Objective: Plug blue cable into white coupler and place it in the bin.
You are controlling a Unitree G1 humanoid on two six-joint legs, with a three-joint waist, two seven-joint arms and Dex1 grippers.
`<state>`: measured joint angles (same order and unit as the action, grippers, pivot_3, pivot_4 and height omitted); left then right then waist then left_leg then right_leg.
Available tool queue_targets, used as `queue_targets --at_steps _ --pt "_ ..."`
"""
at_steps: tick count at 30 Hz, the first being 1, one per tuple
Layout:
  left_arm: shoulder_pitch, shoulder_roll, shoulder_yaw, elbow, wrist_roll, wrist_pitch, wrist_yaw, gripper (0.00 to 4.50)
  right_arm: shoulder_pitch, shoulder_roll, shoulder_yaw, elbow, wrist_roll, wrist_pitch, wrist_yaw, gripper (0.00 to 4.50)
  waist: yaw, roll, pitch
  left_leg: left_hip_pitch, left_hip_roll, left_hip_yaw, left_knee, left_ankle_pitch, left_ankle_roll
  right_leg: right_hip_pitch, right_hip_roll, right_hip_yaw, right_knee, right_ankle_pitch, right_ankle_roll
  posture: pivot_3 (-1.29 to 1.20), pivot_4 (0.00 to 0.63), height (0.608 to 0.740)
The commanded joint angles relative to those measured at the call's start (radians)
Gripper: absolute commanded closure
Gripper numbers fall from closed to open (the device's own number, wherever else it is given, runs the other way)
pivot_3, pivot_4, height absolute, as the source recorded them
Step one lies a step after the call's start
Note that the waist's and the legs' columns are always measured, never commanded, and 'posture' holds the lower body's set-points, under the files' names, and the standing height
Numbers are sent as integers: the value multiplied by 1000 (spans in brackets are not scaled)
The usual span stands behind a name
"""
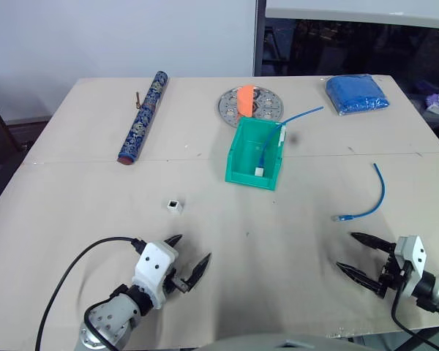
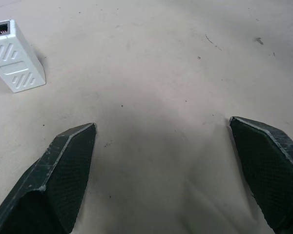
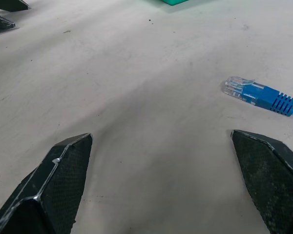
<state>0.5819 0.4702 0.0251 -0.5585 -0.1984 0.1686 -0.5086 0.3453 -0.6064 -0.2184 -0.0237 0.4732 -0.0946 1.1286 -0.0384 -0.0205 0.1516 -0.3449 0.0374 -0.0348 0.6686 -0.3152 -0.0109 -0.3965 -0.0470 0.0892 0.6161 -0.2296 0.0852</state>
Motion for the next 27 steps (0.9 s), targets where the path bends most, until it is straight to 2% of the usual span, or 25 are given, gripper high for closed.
queue_targets --at_steps 1,12,17,21,23,27 --pt "47 10 -29 10 -28 2 -54 0 5 -17 -32 4 1 -22 10 17 0 0 0 0 0 0 0 0 0 0 0 0 0 0 0 0 150 740" --pt "74 11 -26 54 -38 -74 -98 0 -18 -32 -36 48 -3 -46 12 17 0 -1 1 0 0 1 0 0 0 0 0 0 -1 0 0 0 150 740" --pt "42 44 -8 4 -48 -63 -114 0 -96 -54 -73 53 49 -15 15 17 0 0 2 0 0 1 0 0 0 0 0 1 0 0 0 0 150 740" --pt "-47 129 20 -97 -156 40 -184 0 -200 -110 -62 103 16 -5 39 17 1 -3 7 0 0 1 0 0 0 0 0 1 0 0 0 0 150 740" --pt "-137 226 38 -160 -249 121 -271 0 -296 -137 -24 174 -26 -9 52 17 3 -4 8 0 0 -1 1 0 0 -1 0 0 2 0 0 0 150 740" --pt "-274 358 74 -212 -378 226 -363 0 -427 -187 55 323 -132 -52 103 17 3 -2 8 0 0 0 1 0 0 -1 1 0 3 3 -4 0 150 740"
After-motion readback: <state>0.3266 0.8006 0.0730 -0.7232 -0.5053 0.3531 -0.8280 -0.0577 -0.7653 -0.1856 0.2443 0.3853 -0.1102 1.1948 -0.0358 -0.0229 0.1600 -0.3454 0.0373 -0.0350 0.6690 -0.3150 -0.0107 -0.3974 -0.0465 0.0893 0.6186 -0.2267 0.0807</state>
